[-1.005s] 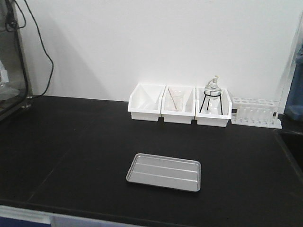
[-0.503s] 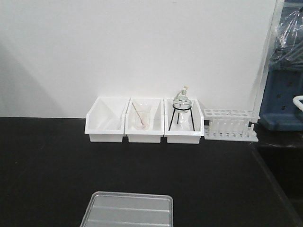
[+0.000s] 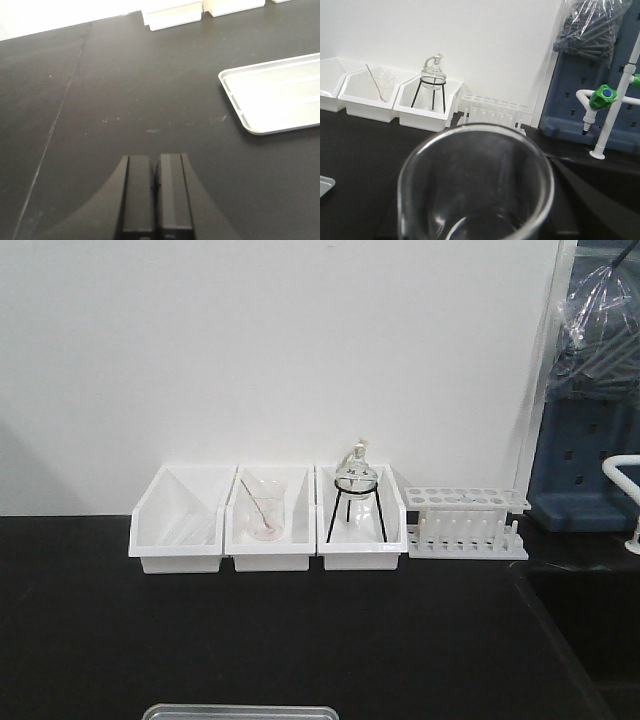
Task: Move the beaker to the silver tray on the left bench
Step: 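Extend the right arm with the beaker toward the silver tray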
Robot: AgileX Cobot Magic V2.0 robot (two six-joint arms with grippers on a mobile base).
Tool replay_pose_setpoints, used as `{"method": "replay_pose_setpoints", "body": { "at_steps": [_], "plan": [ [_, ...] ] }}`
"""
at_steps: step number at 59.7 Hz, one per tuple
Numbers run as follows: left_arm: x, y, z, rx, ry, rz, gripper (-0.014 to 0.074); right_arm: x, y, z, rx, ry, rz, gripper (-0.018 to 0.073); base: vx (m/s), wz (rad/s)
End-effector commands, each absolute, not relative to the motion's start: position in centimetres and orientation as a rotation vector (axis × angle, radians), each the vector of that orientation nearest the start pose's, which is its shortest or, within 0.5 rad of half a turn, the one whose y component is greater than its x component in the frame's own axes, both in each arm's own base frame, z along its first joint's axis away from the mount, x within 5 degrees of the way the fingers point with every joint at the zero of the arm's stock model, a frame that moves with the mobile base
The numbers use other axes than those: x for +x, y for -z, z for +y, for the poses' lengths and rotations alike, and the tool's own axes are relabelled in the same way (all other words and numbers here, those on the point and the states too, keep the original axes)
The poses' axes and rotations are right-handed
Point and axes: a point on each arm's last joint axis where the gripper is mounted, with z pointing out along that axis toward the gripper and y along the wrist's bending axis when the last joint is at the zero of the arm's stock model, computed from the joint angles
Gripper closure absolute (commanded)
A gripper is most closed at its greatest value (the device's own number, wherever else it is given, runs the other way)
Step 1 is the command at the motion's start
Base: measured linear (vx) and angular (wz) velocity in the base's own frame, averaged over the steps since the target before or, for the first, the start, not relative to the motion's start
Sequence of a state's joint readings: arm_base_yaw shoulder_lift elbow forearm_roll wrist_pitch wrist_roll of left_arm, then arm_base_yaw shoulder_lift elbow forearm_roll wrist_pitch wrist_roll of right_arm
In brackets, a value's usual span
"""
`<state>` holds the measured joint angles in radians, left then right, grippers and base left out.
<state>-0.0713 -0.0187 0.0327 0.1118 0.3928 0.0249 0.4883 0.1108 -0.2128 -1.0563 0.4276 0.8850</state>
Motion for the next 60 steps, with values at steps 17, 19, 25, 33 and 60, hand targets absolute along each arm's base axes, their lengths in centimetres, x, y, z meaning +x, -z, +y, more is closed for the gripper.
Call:
{"method": "replay_pose_setpoints", "body": {
  "at_steps": [17, 19, 25, 33, 60],
  "plan": [
    [5.39, -16.90, -0.09, 0.163, -0.071, 1.811, 0.0595, 6.02, -27.06, -0.27, -0.248, 0.028, 1.532, 0.0570, 0.00, 0.01],
    [5.39, -16.90, -0.09, 0.163, -0.071, 1.811, 0.0595, 6.02, -27.06, -0.27, -0.248, 0.028, 1.532, 0.0570, 0.00, 0.01],
    [5.39, -16.90, -0.09, 0.163, -0.071, 1.811, 0.0595, 6.02, -27.06, -0.27, -0.248, 0.028, 1.532, 0.0570, 0.00, 0.00],
    [5.39, -16.90, -0.09, 0.163, -0.071, 1.811, 0.0595, 6.02, -27.06, -0.27, -0.248, 0.028, 1.532, 0.0570, 0.00, 0.00],
    [5.39, -16.90, -0.09, 0.163, -0.071, 1.811, 0.0595, 6.02, -27.19, -0.30, -0.265, 0.053, 1.518, 0.0570, 0.00, 0.00]
  ]
}}
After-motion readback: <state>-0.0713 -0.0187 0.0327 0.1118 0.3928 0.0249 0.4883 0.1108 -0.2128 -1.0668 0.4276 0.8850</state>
